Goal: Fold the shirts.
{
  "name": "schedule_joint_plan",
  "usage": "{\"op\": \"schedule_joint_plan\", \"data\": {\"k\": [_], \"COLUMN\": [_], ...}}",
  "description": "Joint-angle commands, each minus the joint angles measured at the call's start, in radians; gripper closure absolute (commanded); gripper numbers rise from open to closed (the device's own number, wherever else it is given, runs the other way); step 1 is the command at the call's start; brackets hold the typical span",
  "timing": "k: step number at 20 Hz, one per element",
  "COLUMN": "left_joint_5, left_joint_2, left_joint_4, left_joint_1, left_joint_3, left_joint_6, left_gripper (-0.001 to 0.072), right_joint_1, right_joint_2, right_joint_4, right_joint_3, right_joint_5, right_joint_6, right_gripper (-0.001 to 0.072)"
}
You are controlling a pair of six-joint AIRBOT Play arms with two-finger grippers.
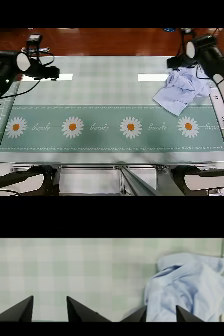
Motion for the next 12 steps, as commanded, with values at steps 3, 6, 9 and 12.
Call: {"op": "schedule_joint_plan", "data": {"k": [3, 6, 9, 12], "left_joint_5": [-0.015, -0.014, 0.002, 0.035], "left_joint_2": [-0.003, -0.003, -0.003, -0.001], "left_joint_4": [-0.131, -0.241, -0.273, -0.274], "left_joint_1": [0.172, 0.166, 0.126, 0.080], "left_joint_3": [-0.039, -0.093, -0.120, -0.119], "left_joint_6": [-0.055, 0.021, 0.032, 0.032], "left_gripper": [0.0200, 0.0200, 0.0200, 0.0200], "right_joint_1": [-0.233, -0.326, -0.343, -0.340], "right_joint_2": [-0.067, -0.153, -0.241, -0.312], "right_joint_4": [0.072, 0.254, 0.322, 0.367], "right_joint_3": [0.052, 0.052, 0.052, 0.053], "right_joint_5": [0.027, 0.120, 0.119, 0.121], "right_joint_6": [0.066, 0.011, -0.008, -0.008], "right_gripper": [0.0298, 0.0299, 0.0299, 0.0299]}}
